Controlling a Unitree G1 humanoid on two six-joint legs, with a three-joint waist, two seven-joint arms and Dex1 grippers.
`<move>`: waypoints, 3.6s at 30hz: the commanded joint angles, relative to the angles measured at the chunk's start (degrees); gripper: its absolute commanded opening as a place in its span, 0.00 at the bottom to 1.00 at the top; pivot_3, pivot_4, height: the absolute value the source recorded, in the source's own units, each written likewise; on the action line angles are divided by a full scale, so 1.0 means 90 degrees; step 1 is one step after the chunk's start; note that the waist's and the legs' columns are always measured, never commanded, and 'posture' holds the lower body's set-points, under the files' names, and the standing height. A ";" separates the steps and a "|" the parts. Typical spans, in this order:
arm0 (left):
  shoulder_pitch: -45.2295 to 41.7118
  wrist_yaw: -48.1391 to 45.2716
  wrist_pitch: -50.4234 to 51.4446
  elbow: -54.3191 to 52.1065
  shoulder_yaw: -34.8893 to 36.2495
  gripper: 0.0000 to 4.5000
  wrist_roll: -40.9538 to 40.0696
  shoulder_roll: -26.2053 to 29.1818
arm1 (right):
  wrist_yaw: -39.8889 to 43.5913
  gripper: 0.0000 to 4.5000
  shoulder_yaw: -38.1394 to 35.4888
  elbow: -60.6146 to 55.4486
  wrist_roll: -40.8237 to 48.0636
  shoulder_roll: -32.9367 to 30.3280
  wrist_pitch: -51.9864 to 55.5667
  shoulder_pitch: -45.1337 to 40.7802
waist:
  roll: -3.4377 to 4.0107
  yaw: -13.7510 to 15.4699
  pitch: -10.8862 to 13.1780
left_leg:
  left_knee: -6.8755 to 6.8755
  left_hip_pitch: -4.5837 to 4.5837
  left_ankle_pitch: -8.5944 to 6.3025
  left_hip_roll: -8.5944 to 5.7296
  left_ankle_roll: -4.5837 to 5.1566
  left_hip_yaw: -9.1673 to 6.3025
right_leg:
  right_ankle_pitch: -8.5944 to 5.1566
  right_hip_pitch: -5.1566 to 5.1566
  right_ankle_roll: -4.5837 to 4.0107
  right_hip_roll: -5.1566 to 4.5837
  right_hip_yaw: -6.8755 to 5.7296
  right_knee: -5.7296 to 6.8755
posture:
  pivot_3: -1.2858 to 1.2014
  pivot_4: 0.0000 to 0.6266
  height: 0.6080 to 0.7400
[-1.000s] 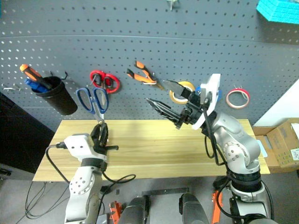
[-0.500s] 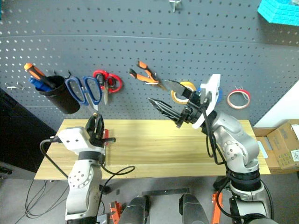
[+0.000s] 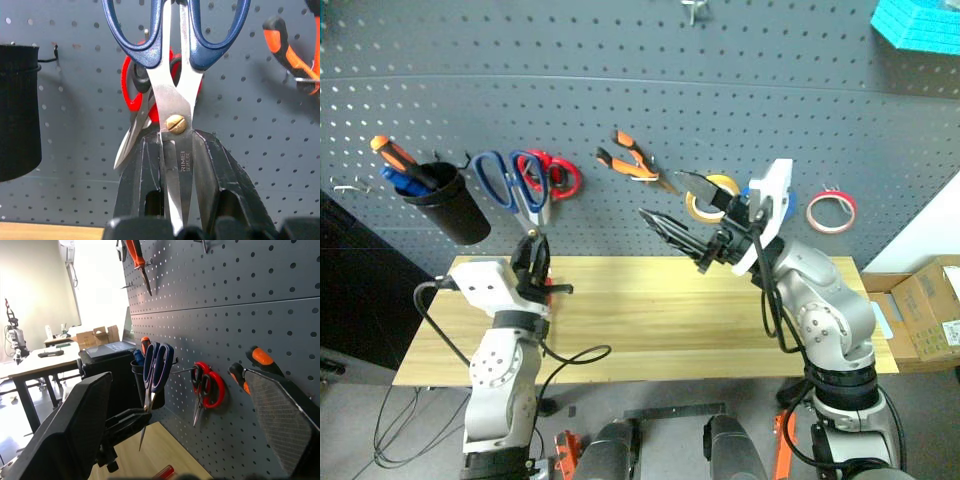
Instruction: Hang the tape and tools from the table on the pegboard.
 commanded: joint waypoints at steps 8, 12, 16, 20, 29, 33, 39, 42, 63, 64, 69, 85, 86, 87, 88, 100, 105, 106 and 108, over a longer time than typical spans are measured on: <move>-0.0283 -0.0031 0.0213 0.0148 0.0050 0.11 -0.0100 0.0147 | -0.0126 1.00 -0.0121 -0.0337 0.0062 -0.0076 -0.0102 0.0078 | 0.0000 -0.0003 0.0000 | 0.0000 0.0000 0.0000 0.0000 0.0000 0.0000 | 0.0000 0.0000 0.0000 0.0000 0.0000 0.0001 | 0.53 0.25 1.00; -0.0398 -0.0126 0.0369 0.0358 0.0006 0.11 -0.0124 0.0238 | -0.0167 1.00 -0.0123 -0.0377 0.0079 -0.0078 -0.0085 0.0083 | 0.0000 -0.0008 0.0000 | 0.0001 0.0001 0.0000 0.0001 0.0000 -0.0001 | 0.0000 0.0000 0.0000 0.0002 0.0000 0.0001 | 0.53 0.25 1.00; -0.0472 -0.0202 0.0420 0.0444 -0.0030 0.11 -0.0146 0.0294 | -0.0191 1.00 -0.0123 -0.0449 0.0120 -0.0083 -0.0049 0.0114 | 0.0000 -0.0008 0.0000 | -0.0001 0.0000 0.0000 0.0001 0.0000 0.0000 | 0.0000 0.0000 0.0000 0.0002 0.0000 -0.0001 | 0.53 0.25 1.00; -0.0521 -0.0240 0.0424 0.0537 -0.0035 0.11 -0.0148 0.0314 | -0.0218 1.00 -0.0134 -0.0498 0.0158 -0.0085 -0.0017 0.0124 | 0.0000 -0.0008 0.0000 | -0.0001 0.0000 0.0000 0.0001 0.0000 0.0000 | 0.0000 -0.0001 0.0001 0.0002 0.0000 -0.0001 | 0.53 0.25 1.00; -0.0866 -0.0333 0.0445 0.0956 0.0000 0.11 -0.0110 0.0413 | -0.0254 1.00 -0.0169 -0.0545 0.0320 -0.0097 0.0036 0.0126 | 0.0000 -0.0009 0.0000 | 0.0000 -0.0001 0.0000 0.0001 0.0000 0.0000 | 0.0000 0.0000 0.0001 0.0002 0.0000 -0.0001 | 0.53 0.25 1.00; -0.0914 -0.0347 0.0418 0.1045 -0.0006 0.11 -0.0105 0.0453 | -0.0262 1.00 -0.0168 -0.0547 0.0355 -0.0117 0.0021 0.0129 | 0.0000 -0.0014 0.0000 | -0.0001 -0.0001 0.0000 0.0002 0.0000 0.0000 | 0.0001 0.0000 0.0001 0.0003 0.0001 -0.0002 | 0.53 0.25 1.00; -0.0996 -0.0363 0.0468 0.1207 -0.0043 0.11 -0.0084 0.0498 | -0.0233 1.00 -0.0162 -0.0501 0.0356 -0.0158 -0.0035 0.0170 | 0.0000 -0.0014 0.0000 | 0.0000 0.0000 0.0000 0.0002 0.0000 -0.0001 | 0.0001 0.0000 0.0001 0.0003 0.0000 -0.0001 | 0.53 0.26 1.00; -0.1012 -0.0394 0.0441 0.1230 -0.0030 0.33 -0.0124 0.0499 | -0.0206 1.00 -0.0167 -0.0452 0.0348 -0.0178 -0.0062 0.0171 | 0.0000 -0.0017 0.0000 | 0.0000 -0.0001 0.0000 0.0002 0.0000 -0.0001 | 0.0000 0.0000 0.0001 0.0003 0.0001 -0.0001 | 0.53 0.26 1.00; -0.0678 -0.0382 0.0700 0.0935 -0.0021 1.00 -0.0140 0.0469 | -0.0188 1.00 -0.0056 -0.0552 0.0318 -0.0246 -0.0029 0.0139 | 0.0001 -0.0023 0.0001 | -0.0001 0.0000 0.0000 0.0004 0.0000 0.0000 | 0.0000 0.0000 0.0000 0.0003 0.0001 -0.0003 | 0.53 0.28 1.00; -0.0643 -0.0357 0.0764 0.0906 -0.0011 1.00 -0.0136 0.0468 | -0.0160 1.00 0.0008 -0.0556 0.0215 -0.0301 -0.0039 0.0158 | 0.0001 -0.0022 0.0001 | -0.0001 -0.0001 0.0000 0.0004 0.0000 0.0000 | 0.0000 -0.0001 0.0000 0.0003 0.0000 -0.0003 | 0.53 0.28 1.00; -0.0425 -0.0072 0.1437 0.0731 0.0056 1.00 0.0003 0.0540 | -0.0002 1.00 0.0338 -0.0496 -0.0341 -0.0488 -0.0268 0.0286 | 0.0003 -0.0021 0.0003 | -0.0004 0.0000 -0.0001 0.0005 0.0000 0.0000 | -0.0001 -0.0001 -0.0001 0.0003 0.0000 -0.0005 | 0.53 0.30 1.00; -0.0824 0.0553 0.4012 0.1125 0.0655 1.00 0.0071 0.1261 | 0.0622 1.00 0.1242 -0.0171 -0.0932 -0.0372 -0.0263 0.0154 | 0.0024 0.0012 0.0082 | -0.0010 -0.0008 -0.0002 0.0008 -0.0001 -0.0010 | -0.0006 -0.0010 -0.0006 -0.0001 -0.0009 -0.0011 | 0.55 0.40 1.00; -0.0972 0.0620 0.4120 0.1260 0.0682 1.00 0.0092 0.1289 | 0.0677 1.00 0.1228 -0.0143 -0.0922 -0.0383 -0.0242 0.0131 | 0.0025 0.0015 0.0092 | -0.0011 -0.0009 -0.0002 0.0008 -0.0001 -0.0011 | -0.0006 -0.0013 -0.0006 0.0000 -0.0010 -0.0012 | 0.55 0.40 1.00; -0.1054 0.0662 0.4193 0.1325 0.0695 1.00 0.0106 0.1301 | 0.0713 1.00 0.1214 -0.0138 -0.0913 -0.0391 -0.0224 0.0121 | 0.0026 0.0016 0.0109 | -0.0011 -0.0010 -0.0002 0.0008 -0.0001 -0.0012 | -0.0007 -0.0012 -0.0005 -0.0001 -0.0011 -0.0011 | 0.55 0.41 1.00; -0.1200 0.0703 0.4286 0.1447 0.0704 1.00 0.0115 0.1317 | 0.0801 1.00 0.1200 -0.0114 -0.0867 -0.0429 -0.0165 0.0086 | 0.0029 0.0011 0.0130 | -0.0011 -0.0010 -0.0002 0.0008 -0.0001 -0.0011 | -0.0007 -0.0012 -0.0005 0.0000 -0.0010 -0.0011 | 0.55 0.41 1.00; -0.2281 0.0631 0.4759 0.3005 0.0318 1.00 0.0449 0.1619 | 0.1804 1.00 0.1530 0.0443 -0.1201 -0.1088 -0.0009 -0.0235 | 0.0016 -0.0028 0.0370 | -0.0030 -0.0056 -0.0003 0.0008 0.0000 -0.0003 | -0.0004 -0.0077 0.0004 -0.0001 -0.0007 -0.0004 | 0.54 0.52 1.00; -0.2355 0.0468 0.4718 0.3284 0.0187 1.00 0.0509 0.1698 | 0.1947 1.00 0.1803 0.0600 -0.1726 -0.1246 -0.0209 -0.0149 | 0.0012 -0.0035 0.0488 | -0.0027 -0.0099 -0.0002 0.0008 0.0000 -0.0006 | 0.0015 -0.0118 0.0039 -0.0001 -0.0009 0.0000 | 0.53 0.55 1.00; -0.2380 0.0453 0.4688 0.3373 0.0169 1.00 0.0520 0.1704 | 0.1958 1.00 0.1817 0.0641 -0.1777 -0.1239 -0.0253 -0.0139 | 0.0013 -0.0036 0.0514 | -0.0027 -0.0100 -0.0002 0.0008 -0.0001 -0.0007 | 0.0016 -0.0118 0.0040 -0.0001 -0.0009 0.0000 | 0.53 0.55 1.00; -0.2452 0.0439 0.4617 0.3563 0.0139 1.00 0.0542 0.1709 | 0.1949 1.00 0.1794 0.0728 -0.1831 -0.1181 -0.0294 -0.0138 | 0.0014 -0.0041 0.0529 | -0.0025 -0.0105 -0.0002 0.0007 -0.0001 -0.0007 | 0.0016 -0.0121 0.0041 -0.0001 -0.0009 -0.0001 | 0.53 0.55 1.00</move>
